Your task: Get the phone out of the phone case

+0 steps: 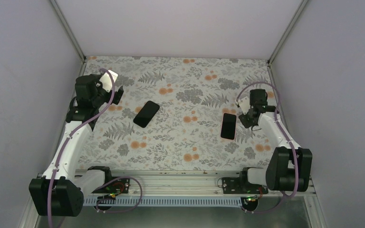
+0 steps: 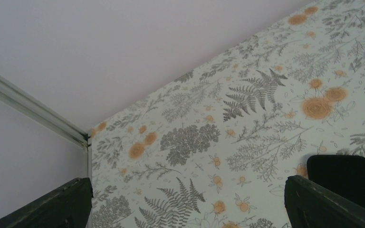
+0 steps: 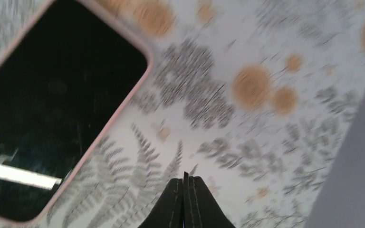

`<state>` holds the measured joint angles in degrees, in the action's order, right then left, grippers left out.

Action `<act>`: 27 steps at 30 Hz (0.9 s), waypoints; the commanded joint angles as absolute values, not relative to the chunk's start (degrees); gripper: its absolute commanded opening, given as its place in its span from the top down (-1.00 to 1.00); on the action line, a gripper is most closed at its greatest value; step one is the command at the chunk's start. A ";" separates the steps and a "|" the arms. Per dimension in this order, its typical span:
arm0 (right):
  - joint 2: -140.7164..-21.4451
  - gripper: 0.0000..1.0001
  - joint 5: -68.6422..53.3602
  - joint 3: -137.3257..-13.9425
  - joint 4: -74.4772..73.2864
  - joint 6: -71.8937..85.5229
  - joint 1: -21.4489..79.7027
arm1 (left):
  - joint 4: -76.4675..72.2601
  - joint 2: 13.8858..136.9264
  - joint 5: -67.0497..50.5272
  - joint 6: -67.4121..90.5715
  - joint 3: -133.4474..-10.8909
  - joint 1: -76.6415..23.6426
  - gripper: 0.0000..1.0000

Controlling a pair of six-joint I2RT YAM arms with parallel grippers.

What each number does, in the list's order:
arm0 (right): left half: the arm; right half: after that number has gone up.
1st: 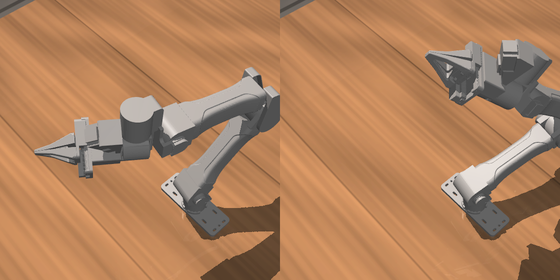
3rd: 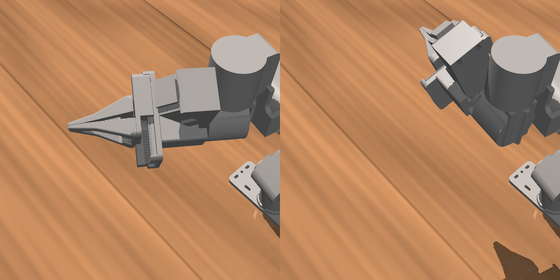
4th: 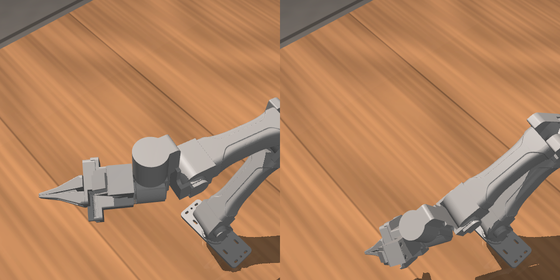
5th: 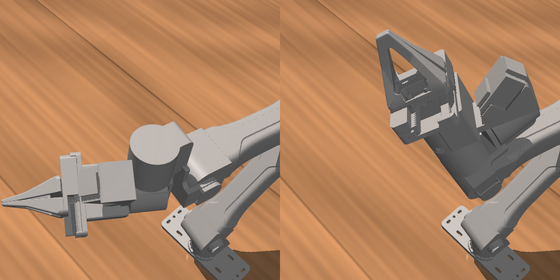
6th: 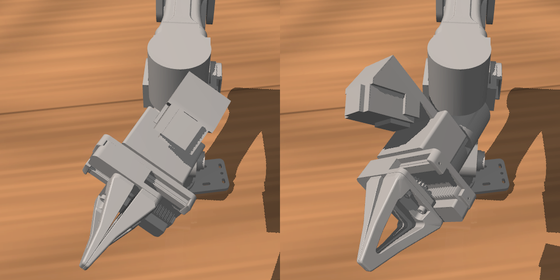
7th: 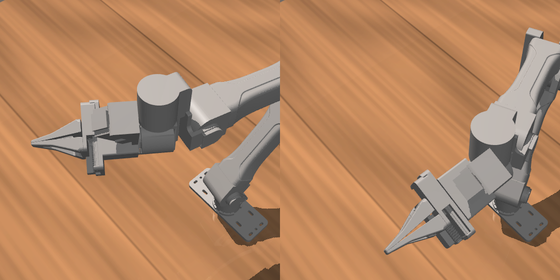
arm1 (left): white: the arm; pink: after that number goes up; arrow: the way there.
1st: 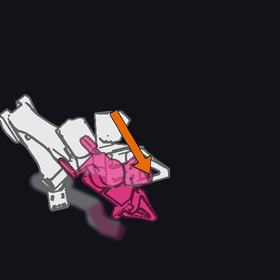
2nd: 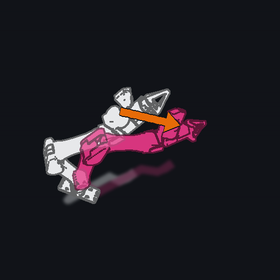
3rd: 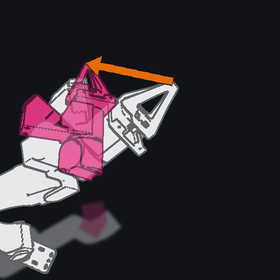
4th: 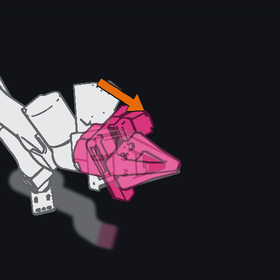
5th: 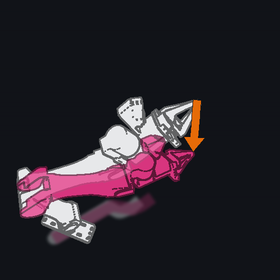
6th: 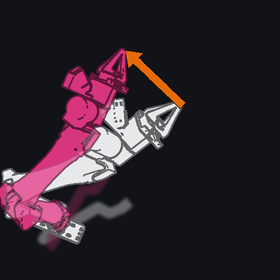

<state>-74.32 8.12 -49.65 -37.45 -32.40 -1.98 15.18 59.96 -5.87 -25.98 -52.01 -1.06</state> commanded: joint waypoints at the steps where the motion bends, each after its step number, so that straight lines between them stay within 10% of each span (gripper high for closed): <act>1: -75.82 0.93 9.26 -45.63 -44.25 -34.46 -2.26 | 14.94 59.74 -8.16 -27.10 -50.56 -0.79 -1.00; 27: -104.09 0.93 -3.35 -58.19 -39.84 -28.56 12.36 | 16.01 59.76 -9.28 -26.89 -49.76 -0.70 -1.00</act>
